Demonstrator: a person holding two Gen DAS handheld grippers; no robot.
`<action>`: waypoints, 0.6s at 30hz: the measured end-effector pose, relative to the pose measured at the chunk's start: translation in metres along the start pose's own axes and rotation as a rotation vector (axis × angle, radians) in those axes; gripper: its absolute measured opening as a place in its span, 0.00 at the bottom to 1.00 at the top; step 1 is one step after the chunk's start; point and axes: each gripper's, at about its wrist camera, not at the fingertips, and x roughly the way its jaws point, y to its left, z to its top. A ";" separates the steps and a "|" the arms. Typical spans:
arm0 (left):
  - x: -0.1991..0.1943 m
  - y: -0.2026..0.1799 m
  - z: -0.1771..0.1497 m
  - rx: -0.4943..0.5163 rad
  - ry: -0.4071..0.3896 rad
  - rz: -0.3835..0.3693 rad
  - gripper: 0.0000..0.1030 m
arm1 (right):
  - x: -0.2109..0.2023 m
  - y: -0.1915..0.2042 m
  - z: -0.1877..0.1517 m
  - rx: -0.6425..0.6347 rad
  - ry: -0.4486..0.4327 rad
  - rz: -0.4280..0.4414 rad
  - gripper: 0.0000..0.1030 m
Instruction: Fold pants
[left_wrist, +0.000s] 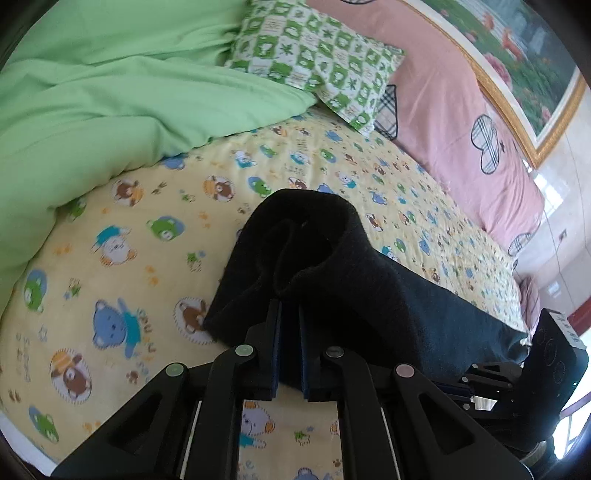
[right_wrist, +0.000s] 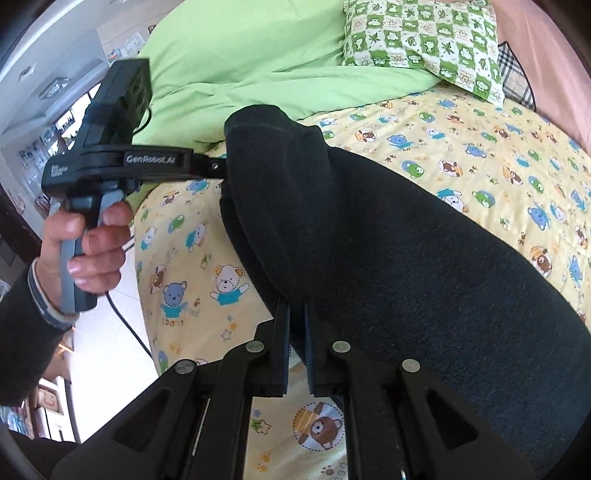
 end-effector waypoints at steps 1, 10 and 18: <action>-0.004 0.002 -0.001 -0.015 -0.003 -0.003 0.12 | -0.001 0.000 0.000 0.004 -0.003 0.002 0.11; -0.034 -0.008 -0.010 -0.111 -0.038 0.000 0.61 | -0.023 -0.007 -0.005 0.092 -0.052 0.132 0.15; -0.019 -0.028 -0.004 -0.155 -0.001 0.068 0.67 | -0.049 -0.049 -0.010 0.236 -0.109 0.119 0.16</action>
